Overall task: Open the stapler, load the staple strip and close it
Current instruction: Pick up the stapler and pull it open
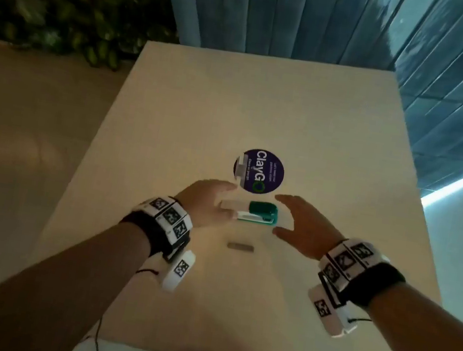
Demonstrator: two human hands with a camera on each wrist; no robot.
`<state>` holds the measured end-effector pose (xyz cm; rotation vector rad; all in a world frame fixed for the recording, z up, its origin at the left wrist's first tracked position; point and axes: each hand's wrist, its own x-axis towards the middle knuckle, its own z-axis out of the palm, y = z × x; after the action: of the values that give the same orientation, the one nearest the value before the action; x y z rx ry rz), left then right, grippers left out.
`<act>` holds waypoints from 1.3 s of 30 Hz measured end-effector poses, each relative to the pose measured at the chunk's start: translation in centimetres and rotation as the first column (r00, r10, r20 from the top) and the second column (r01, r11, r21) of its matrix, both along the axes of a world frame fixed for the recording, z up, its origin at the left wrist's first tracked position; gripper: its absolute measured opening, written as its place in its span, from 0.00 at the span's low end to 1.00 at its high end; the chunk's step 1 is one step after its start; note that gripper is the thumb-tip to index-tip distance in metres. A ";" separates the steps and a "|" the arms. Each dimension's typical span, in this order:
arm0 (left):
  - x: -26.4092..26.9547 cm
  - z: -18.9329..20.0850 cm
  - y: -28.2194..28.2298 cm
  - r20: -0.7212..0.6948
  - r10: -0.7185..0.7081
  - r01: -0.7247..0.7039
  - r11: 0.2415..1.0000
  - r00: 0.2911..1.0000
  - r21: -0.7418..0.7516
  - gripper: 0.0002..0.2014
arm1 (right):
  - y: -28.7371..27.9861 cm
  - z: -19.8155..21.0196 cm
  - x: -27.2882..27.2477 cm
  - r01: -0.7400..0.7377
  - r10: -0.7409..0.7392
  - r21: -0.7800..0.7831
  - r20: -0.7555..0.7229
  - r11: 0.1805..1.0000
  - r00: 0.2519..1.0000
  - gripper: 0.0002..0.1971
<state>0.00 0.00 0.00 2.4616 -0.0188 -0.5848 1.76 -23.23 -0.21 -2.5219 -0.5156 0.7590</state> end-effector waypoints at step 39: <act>-2.3 -4.6 4.4 0.120 0.736 -0.570 0.607 0.667 -0.554 0.16 | 3.3 -1.9 1.3 0.134 -0.136 0.049 0.048 0.990 0.989 0.16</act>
<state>-2.25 4.44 -4.57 1.8386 0.5473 0.1816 3.06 -19.89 -2.10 -2.5105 -0.3701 0.6265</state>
